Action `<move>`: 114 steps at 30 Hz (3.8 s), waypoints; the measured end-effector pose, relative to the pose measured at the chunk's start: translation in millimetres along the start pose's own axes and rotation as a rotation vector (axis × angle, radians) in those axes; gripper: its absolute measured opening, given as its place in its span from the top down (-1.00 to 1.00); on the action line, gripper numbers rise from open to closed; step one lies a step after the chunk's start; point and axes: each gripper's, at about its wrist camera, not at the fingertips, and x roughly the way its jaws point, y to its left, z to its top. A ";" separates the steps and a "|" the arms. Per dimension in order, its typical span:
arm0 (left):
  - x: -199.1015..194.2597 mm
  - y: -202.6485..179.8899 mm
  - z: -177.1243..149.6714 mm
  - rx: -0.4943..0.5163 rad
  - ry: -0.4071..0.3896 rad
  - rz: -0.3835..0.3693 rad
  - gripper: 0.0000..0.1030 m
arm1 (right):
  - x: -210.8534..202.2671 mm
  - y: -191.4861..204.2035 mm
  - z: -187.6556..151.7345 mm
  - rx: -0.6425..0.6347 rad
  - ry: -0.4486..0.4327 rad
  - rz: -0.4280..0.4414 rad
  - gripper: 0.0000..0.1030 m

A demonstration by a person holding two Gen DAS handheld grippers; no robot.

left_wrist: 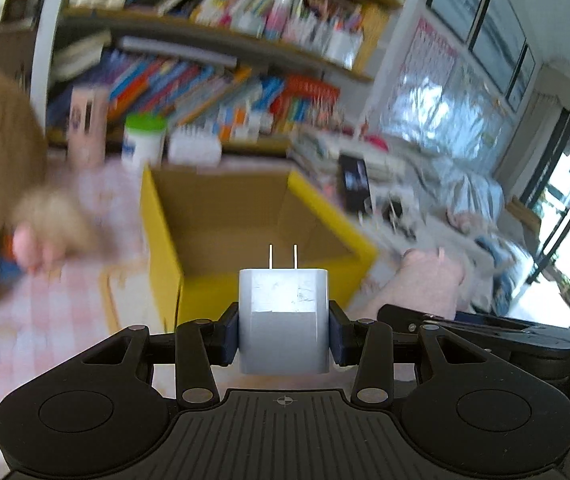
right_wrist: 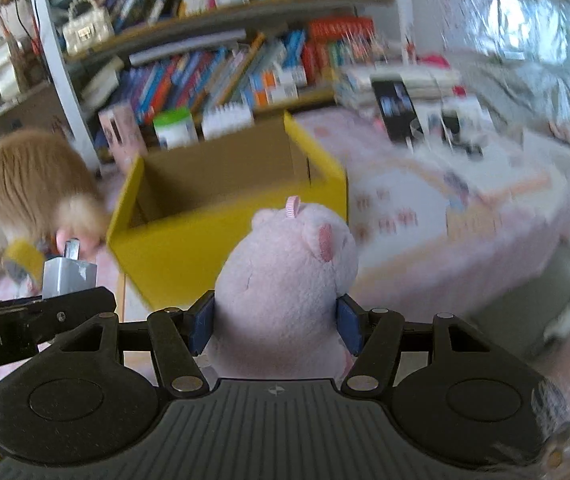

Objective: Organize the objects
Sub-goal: 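Carry the pig and charger over the yellow box with both tools, then open both tools to drop the pig and charger into the box, then move both tools toward the yellow tape roll and small card box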

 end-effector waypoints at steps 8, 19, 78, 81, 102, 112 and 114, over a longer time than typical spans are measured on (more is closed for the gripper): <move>62.9 -4.2 44.0 0.012 -0.034 0.113 0.20 | 41.4 -12.2 96.3 -0.072 -0.138 0.062 -0.14; 143.4 8.5 36.2 0.026 0.119 0.262 0.20 | 159.0 22.3 141.6 -0.268 0.057 0.222 -0.15; -9.9 31.9 -64.6 -0.057 0.087 0.514 -0.94 | 57.6 11.6 -12.9 -0.141 0.090 -0.011 -0.35; -24.4 41.3 -75.0 -0.078 0.094 0.530 -0.94 | 49.0 27.5 -27.8 -0.175 0.095 0.001 -0.35; -106.4 81.7 -111.4 -0.116 0.081 0.574 -0.94 | 9.1 114.0 -81.1 -0.289 0.120 0.126 -0.30; -133.7 106.2 -114.9 -0.149 0.047 0.608 -0.94 | 4.0 153.7 -84.7 -0.308 0.137 0.200 -0.30; -139.4 111.3 -114.3 -0.155 0.032 0.612 -0.94 | 2.8 160.6 -84.6 -0.313 0.135 0.208 -0.30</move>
